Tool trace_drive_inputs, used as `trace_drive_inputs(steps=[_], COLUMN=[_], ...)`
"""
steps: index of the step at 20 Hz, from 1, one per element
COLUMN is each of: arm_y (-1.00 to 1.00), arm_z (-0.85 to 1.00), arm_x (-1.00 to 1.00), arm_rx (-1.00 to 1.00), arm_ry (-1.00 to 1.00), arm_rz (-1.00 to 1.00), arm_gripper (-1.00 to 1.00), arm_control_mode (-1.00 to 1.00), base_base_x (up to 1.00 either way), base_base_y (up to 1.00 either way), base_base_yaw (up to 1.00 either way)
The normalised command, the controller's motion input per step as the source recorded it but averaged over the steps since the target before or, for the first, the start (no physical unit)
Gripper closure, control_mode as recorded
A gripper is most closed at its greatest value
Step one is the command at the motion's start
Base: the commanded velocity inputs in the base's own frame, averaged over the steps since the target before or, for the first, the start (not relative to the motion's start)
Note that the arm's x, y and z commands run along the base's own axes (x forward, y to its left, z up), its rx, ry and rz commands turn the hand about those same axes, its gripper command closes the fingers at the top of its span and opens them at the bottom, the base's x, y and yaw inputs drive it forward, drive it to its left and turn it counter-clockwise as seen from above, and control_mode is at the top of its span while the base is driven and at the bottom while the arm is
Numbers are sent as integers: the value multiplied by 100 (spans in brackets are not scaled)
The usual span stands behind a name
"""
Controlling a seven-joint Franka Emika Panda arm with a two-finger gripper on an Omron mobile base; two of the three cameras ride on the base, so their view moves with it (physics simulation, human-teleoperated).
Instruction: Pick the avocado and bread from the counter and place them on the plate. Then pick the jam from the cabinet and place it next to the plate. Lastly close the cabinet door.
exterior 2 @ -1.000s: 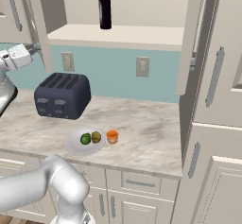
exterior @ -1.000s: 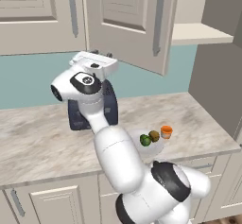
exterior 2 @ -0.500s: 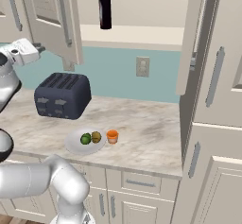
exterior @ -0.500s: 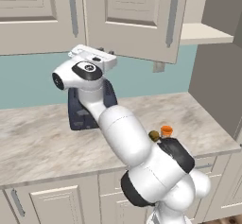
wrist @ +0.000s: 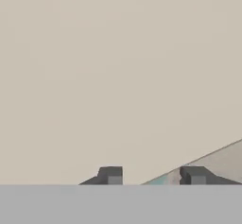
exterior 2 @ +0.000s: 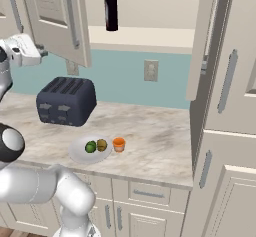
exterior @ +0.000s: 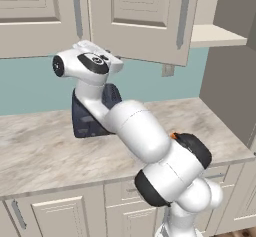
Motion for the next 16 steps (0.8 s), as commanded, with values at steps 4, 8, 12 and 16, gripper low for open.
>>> trace_drive_inputs(steps=[4,8,12,16], arm_y=[-54,-44,-71,-75], arm_z=[0,-27,1,11], arm_x=[32,-62,-41,-9], arm_rx=[25,4,7,12], arm_ry=[0,-7,-18,-14], arm_rz=[1,0,0,0], arm_gripper=[-100,-100,-100,-100], arm_control_mode=[-100,-100,-100,-100], base_base_x=[0,0,0,0], base_base_y=[0,0,0,0], base_base_yaw=[0,0,0,0])
